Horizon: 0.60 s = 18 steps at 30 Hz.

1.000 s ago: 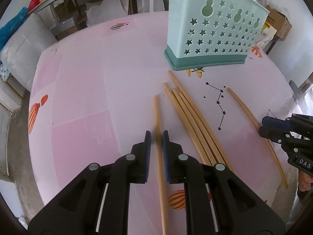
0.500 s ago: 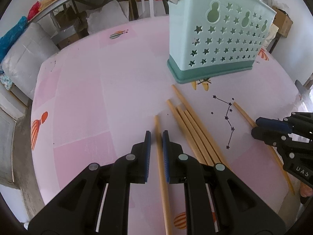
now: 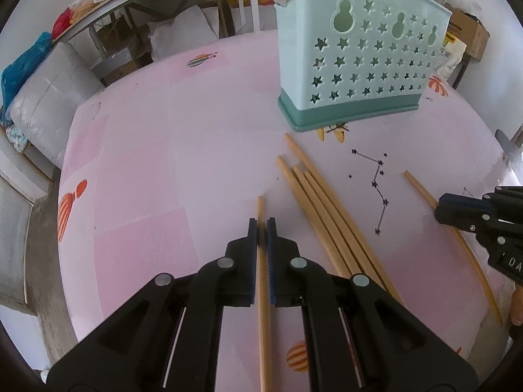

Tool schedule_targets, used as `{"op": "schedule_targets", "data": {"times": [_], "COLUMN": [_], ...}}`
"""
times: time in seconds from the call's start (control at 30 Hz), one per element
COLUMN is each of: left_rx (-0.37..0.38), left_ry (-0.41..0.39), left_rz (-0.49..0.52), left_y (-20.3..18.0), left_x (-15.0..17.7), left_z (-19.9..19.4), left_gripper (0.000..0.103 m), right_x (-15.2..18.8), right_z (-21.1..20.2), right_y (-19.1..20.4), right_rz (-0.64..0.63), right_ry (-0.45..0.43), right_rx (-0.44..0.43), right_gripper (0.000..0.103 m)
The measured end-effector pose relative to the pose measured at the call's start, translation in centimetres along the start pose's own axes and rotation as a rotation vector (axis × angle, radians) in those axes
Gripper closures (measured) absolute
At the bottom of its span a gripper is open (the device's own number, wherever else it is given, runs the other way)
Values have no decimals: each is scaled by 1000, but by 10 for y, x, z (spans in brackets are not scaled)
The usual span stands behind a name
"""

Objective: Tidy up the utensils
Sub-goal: 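Lift the held chopsticks with both tools toward the green holder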

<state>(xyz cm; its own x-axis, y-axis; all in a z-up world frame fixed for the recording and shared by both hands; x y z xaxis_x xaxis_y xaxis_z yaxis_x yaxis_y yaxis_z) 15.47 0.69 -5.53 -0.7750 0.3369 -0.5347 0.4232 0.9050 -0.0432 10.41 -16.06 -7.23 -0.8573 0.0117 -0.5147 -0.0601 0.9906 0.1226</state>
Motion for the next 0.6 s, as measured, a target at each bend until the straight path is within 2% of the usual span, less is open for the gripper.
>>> {"op": "schedule_targets", "data": {"times": [0.3,0.6], "left_rx": [-21,-60], "left_ry": [21,13], "left_rz": [13,58], "left_y": [-2,-9], "left_x": [1,-2], "left_z": [1,2], "left_gripper": [99,99], "right_x": [5,-4], "right_z": [-3,3], "right_y": [-10,1], "right_rz": [26,-2], "right_ry": [29,29], "right_rx": [-57,-54], "right_gripper": [96,95]}}
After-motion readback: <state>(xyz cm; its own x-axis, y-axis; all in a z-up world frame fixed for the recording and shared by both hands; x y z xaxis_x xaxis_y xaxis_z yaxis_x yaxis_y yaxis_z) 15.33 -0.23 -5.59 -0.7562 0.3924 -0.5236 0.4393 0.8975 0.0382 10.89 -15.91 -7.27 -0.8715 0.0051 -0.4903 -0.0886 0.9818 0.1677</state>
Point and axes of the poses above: each gripper's, at about its wrist camera, not at the fingertips, and z roughly the way its jaws point, y to its left, x to its underside, the point moved 1 cm from there along z, roughly the way its jaws point, and after that the axes turned 7 degrees about x, right-handed, at the moved point
